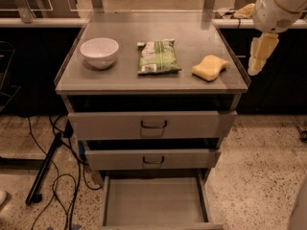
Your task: Place sponge into bottom drawer
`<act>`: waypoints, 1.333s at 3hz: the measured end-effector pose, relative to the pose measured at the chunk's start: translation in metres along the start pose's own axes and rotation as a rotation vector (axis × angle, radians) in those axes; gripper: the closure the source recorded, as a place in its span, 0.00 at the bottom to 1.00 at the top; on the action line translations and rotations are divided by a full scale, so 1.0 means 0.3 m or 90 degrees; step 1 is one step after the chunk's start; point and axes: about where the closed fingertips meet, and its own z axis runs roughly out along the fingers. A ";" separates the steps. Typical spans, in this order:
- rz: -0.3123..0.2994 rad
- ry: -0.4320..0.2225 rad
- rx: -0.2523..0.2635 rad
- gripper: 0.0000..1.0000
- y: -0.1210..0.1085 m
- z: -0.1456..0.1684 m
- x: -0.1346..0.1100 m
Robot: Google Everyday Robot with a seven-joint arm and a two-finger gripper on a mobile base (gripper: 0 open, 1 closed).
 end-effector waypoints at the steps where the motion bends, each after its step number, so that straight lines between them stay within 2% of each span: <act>1: -0.029 -0.023 0.001 0.00 -0.026 0.025 -0.030; 2: -0.029 -0.023 0.001 0.00 -0.026 0.025 -0.030; 4: -0.063 -0.021 0.005 0.00 -0.116 0.133 -0.006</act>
Offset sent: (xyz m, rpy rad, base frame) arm 0.0075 0.0093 -0.0020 0.0136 -0.0069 0.0479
